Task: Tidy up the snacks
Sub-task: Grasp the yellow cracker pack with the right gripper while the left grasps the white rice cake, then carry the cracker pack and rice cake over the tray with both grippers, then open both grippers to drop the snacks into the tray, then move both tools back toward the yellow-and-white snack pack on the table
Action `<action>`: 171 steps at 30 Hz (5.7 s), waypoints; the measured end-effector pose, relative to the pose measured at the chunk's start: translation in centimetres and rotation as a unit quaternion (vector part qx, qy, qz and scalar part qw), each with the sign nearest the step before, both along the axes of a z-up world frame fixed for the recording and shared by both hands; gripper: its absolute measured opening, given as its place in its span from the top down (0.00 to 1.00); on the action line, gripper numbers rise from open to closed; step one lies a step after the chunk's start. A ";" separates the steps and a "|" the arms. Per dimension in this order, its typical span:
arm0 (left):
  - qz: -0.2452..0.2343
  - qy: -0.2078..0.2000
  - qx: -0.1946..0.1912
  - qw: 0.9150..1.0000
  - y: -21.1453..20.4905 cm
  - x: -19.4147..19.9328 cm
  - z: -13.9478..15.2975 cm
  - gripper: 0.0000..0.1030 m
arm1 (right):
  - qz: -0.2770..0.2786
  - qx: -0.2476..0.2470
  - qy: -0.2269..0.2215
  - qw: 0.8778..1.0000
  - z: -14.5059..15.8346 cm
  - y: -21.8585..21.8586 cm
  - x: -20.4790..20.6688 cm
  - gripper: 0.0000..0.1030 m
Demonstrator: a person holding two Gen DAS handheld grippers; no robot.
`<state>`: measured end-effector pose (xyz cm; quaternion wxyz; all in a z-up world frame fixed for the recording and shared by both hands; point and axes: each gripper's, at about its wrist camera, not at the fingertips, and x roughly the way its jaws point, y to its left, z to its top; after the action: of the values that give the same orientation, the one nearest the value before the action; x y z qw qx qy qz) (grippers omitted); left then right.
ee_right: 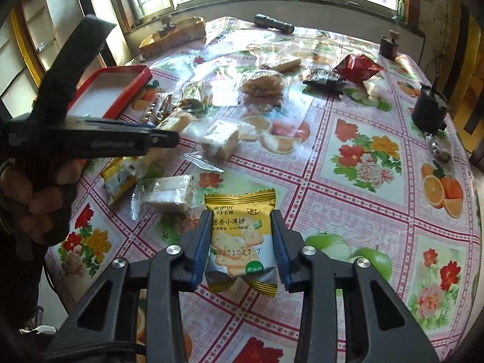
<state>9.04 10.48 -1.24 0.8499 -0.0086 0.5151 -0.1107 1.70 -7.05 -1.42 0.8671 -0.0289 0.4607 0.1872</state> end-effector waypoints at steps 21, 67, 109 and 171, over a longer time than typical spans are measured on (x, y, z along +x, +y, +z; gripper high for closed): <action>0.043 -0.045 -0.046 0.997 5.6 -6.9 5.1 0.69 | 0.027 0.038 -0.031 0.998 3.5 2.1 0.3 0.61; 0.261 -0.045 0.034 0.964 22.4 -6.6 3.4 0.69 | 0.204 0.117 0.011 0.972 0.8 26.5 9.7 0.61; 0.188 -0.055 0.047 0.980 13.0 -7.1 5.8 0.60 | 0.064 -0.051 0.012 0.997 1.6 11.0 1.4 0.22; 0.036 0.020 0.100 0.994 1.5 -8.5 1.2 0.45 | 0.009 -0.153 0.053 0.987 -1.1 4.0 -3.4 0.20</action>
<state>0.56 11.94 0.00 0.8396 0.0555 0.5396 -0.0275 -1.69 -3.08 -2.55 0.8251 -0.1556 0.5290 0.1234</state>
